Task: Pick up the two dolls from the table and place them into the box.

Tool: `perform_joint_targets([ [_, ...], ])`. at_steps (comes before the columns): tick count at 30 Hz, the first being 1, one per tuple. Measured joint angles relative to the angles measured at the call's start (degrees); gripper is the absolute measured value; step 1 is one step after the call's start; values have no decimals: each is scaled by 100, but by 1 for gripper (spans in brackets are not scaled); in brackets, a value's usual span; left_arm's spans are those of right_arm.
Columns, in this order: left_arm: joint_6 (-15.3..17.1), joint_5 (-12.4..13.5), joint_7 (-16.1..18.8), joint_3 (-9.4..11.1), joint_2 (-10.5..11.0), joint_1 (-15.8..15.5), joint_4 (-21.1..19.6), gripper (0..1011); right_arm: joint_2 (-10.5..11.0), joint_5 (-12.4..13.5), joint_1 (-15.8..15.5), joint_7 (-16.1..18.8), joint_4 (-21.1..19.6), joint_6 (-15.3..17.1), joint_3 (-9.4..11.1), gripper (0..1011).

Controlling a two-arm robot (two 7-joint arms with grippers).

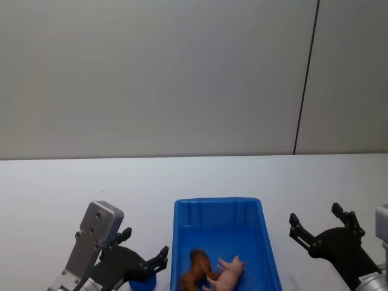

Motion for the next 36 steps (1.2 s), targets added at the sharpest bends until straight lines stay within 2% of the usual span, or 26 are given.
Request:
perform_joint_targets([
  [21, -5, -137, -475, -14, 45, 90, 327, 996, 0, -1, 0, -2, 0, 1, 0, 1001],
  [28, -22, -124, -648, 9, 6, 75, 458, 873, 0, -1, 0, -2, 0, 1, 0, 1001],
  [36, -68, -62, -747, 32, -39, 47, 569, 617, 0, -1, 0, -2, 1, 1, 0, 1001],
])
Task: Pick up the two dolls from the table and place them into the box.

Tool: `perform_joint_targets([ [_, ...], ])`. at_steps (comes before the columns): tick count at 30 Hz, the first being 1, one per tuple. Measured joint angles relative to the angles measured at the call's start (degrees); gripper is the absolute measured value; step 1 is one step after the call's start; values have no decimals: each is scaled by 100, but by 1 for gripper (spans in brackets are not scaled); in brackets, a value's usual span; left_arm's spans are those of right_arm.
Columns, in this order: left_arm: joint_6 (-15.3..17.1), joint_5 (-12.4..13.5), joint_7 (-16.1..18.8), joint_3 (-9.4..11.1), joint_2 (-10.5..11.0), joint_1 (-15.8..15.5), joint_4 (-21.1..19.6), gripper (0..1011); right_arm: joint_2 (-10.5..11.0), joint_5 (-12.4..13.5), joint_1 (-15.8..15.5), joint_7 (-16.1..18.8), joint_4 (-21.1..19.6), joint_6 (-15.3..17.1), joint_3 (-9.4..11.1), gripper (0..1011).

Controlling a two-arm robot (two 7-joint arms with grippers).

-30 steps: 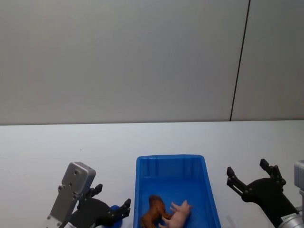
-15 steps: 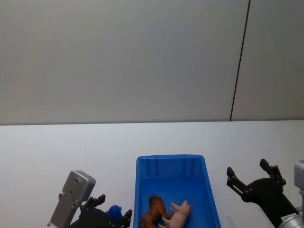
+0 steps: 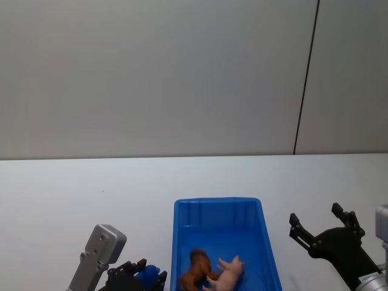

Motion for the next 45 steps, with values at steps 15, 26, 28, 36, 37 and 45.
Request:
perform_joint_targets([
  [15, -221, 98, -53, 34, -60, 5, 93, 254, 0, 0, 0, 0, 0, 0, 0, 1001],
  [26, -400, 195, 130, 10, -33, 61, -13, 181, 0, 0, 0, 0, 0, 0, 0, 1001],
  [28, -433, 232, 192, -11, -8, 76, -81, 167, 0, 0, 0, 0, 0, 0, 0, 1001],
  [36, -552, 410, 371, -105, 98, 97, -392, 124, 0, 0, 0, 0, 0, 0, 0, 1001],
  [37, -581, 447, 388, -123, 115, 95, -448, 111, 0, 0, 0, 0, 0, 0, 0, 1001],
  [45, -768, 543, 288, -204, 155, 15, -679, 71, 0, 0, 0, 0, 0, 0, 0, 1001],
])
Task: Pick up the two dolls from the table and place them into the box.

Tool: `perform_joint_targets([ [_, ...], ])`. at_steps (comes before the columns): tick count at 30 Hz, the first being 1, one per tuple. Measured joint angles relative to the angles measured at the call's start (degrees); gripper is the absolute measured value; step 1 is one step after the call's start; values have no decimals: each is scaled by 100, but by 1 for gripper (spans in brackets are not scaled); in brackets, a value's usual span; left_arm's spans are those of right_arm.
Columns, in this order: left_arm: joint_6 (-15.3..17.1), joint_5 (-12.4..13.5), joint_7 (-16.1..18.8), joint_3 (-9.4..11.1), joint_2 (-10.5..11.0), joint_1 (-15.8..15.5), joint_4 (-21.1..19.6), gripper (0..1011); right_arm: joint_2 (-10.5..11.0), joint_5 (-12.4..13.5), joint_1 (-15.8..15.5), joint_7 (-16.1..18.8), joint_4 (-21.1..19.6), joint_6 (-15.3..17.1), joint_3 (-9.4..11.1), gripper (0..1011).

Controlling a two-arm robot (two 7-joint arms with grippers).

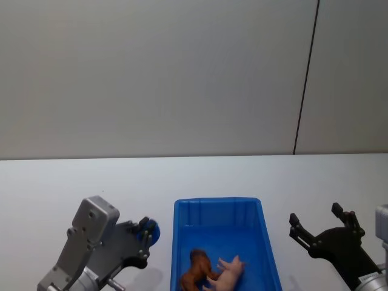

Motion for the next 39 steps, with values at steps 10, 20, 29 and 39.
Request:
perform_joint_targets([
  [10, -342, -110, -544, -38, -110, -216, -83, 58, 0, 0, 0, 0, 0, 0, 0, 1001],
  [20, -554, -249, -1176, 28, -372, -507, 36, 159, 0, 0, 0, 0, 0, 0, 0, 1001],
  [29, -651, -289, -1739, 151, -705, -834, 267, 414, 0, 0, 0, 0, 0, 0, 0, 1001],
  [39, -696, -306, -2039, 224, -897, -1019, 407, 741, -1, 0, 0, 0, 0, 0, 0, 1001],
])
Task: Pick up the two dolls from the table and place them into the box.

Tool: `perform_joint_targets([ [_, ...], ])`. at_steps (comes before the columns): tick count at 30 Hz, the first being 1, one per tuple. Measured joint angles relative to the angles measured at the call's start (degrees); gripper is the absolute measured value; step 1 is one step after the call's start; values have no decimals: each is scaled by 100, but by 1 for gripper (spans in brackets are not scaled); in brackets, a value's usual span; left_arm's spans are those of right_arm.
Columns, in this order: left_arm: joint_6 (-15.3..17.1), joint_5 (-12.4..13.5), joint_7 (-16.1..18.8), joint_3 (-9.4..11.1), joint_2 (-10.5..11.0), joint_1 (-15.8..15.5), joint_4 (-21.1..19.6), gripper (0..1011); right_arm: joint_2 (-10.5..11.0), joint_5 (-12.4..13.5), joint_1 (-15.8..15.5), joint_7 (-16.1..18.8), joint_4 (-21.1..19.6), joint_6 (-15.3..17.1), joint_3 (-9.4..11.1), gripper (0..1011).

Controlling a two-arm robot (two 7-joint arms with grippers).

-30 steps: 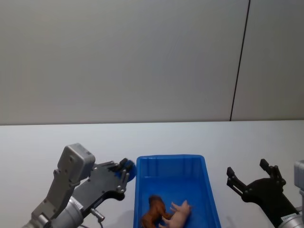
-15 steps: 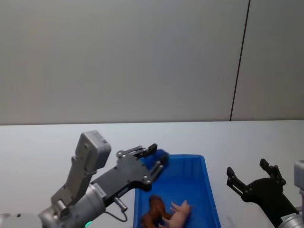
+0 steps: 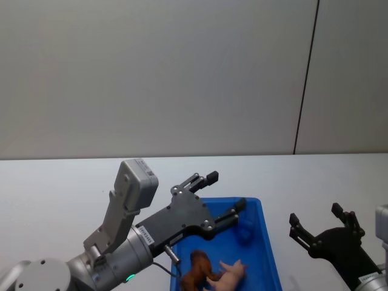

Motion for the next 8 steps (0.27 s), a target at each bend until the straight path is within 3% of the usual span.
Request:
perform_joint_targets([
  [8, -18, -6, -103, 23, -64, -62, 47, 969, 0, 0, 0, 0, 0, 0, 0, 1001],
])
